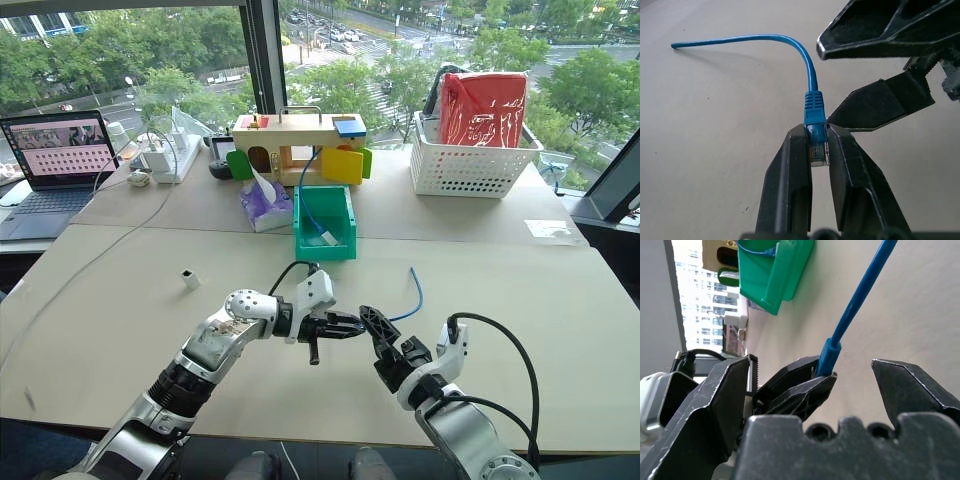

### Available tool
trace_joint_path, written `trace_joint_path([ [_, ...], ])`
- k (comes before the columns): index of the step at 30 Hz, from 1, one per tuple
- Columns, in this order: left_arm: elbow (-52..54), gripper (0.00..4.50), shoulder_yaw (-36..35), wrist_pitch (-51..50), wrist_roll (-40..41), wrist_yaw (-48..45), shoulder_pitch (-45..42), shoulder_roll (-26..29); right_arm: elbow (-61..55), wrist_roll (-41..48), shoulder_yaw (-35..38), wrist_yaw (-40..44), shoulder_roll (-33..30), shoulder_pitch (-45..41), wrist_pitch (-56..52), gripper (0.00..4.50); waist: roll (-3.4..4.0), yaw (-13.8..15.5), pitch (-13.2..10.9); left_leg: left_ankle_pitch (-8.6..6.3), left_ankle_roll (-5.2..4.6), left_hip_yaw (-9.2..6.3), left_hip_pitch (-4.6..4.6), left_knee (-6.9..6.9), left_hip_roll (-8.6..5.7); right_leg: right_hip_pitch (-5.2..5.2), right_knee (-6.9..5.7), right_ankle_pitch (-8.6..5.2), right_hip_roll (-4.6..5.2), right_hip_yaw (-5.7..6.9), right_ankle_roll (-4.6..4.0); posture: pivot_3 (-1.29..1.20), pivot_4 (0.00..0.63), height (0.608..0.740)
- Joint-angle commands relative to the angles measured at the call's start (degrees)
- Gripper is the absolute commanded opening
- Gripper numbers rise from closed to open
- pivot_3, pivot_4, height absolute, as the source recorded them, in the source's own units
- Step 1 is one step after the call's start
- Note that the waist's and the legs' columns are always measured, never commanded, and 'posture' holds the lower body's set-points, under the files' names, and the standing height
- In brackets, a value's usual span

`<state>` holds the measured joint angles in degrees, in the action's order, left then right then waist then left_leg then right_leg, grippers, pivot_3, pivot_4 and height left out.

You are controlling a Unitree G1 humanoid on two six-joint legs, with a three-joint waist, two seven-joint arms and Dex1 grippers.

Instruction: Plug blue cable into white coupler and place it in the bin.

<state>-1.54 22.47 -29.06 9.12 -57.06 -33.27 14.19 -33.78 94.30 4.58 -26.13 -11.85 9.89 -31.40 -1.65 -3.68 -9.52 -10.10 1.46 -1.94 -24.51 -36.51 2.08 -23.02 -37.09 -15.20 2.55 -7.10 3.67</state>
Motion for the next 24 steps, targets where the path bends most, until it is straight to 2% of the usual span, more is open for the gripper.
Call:
trace_joint_path([
  [1, 1.8, 0.09, 0.3, 0.5, 0.9, -0.4, -0.6, -0.3, -1.4, -0.8, -0.2, 2.2, 0.3, -0.8, 1.1, 4.50, 0.00, 0.0, 0.0, 0.00, 0.00, 0.00, -0.01, 0.00, 0.00, -0.01, 0.00, 0.00, 0.00, 0.00, 0.00, 0.00, 0.150, 0.733],
  [7, 1.0, 0.09, 0.5, 1.1, 0.8, -0.6, -0.9, -0.7, -1.4, -0.6, -0.5, 2.7, 0.3, -0.3, 1.2, 4.50, 0.00, 0.1, 0.0, 0.00, 0.00, -0.01, -0.09, 0.00, 0.00, -0.05, 0.00, 0.00, 0.00, 0.00, 0.00, 0.00, 0.150, 0.733],
  [9, 0.7, 0.09, 0.6, 1.2, 0.8, -0.6, -0.9, -0.9, -1.6, -0.7, -0.9, 3.1, -0.3, 0.0, 0.7, 3.99, 0.00, 0.1, 0.0, 0.00, 0.00, -0.01, -0.09, 0.00, 0.00, -0.06, 0.00, 0.00, 0.00, 0.00, 0.00, 0.00, 0.150, 0.733],
  [10, 0.7, 0.09, 0.6, 1.3, 0.8, -0.6, -0.9, -1.0, -1.6, -0.8, -1.0, 3.1, -0.4, 0.1, 0.7, 3.92, 0.00, 0.1, 0.0, 0.00, 0.00, -0.01, -0.09, 0.00, 0.00, -0.05, 0.00, 0.00, 0.00, 0.00, 0.00, 0.00, 0.150, 0.733],
  [11, 0.4, 0.09, 0.6, 1.4, 0.7, -0.6, -1.0, -1.1, -1.7, -0.9, -1.1, 3.2, -0.5, 0.0, 0.7, 3.69, 0.00, 0.0, 0.0, 0.00, 0.00, -0.01, -0.09, 0.00, 0.00, -0.05, 0.00, 0.00, 0.00, 0.00, 0.00, 0.00, 0.150, 0.733],
  [12, 0.4, 0.09, 0.6, 1.4, 0.7, -0.5, -1.0, -1.2, -1.8, -0.9, -1.2, 3.2, -0.5, 0.1, 0.8, 3.11, 0.00, 0.0, 0.0, 0.00, 0.00, -0.01, -0.09, 0.00, 0.00, -0.05, 0.00, 0.00, 0.00, 0.00, 0.00, 0.00, 0.150, 0.733],
  [13, 0.4, 0.09, 0.6, 1.4, 0.7, -0.5, -1.0, -1.3, -1.8, -1.0, -1.2, 3.3, -0.5, 0.1, 1.0, 2.89, 0.00, 0.0, 0.0, 0.00, 0.00, -0.01, -0.09, 0.00, 0.00, -0.05, 0.00, 0.00, 0.00, 0.00, 0.00, 0.00, 0.150, 0.733],
  [21, 0.0, 0.09, 0.5, 1.5, 0.6, -0.5, -1.1, -1.4, -1.8, -1.6, -1.3, 3.9, -0.5, -0.2, 1.5, 0.05, 0.00, 0.0, 0.0, 0.00, 0.00, -0.01, -0.09, 0.00, 0.00, -0.06, 0.00, 0.00, 0.00, 0.00, 0.00, 0.00, 0.150, 0.733],
  [24, -0.4, 0.09, -0.1, 0.4, 1.0, -0.1, -0.8, -1.3, -1.8, -1.8, -1.2, 4.1, -0.4, 0.0, 1.6, 0.05, 0.00, 0.1, 0.0, 0.00, 0.00, -0.01, -0.10, 0.00, -0.01, -0.06, 0.00, 0.00, 0.00, 0.00, 0.00, 0.00, 0.150, 0.733],
])
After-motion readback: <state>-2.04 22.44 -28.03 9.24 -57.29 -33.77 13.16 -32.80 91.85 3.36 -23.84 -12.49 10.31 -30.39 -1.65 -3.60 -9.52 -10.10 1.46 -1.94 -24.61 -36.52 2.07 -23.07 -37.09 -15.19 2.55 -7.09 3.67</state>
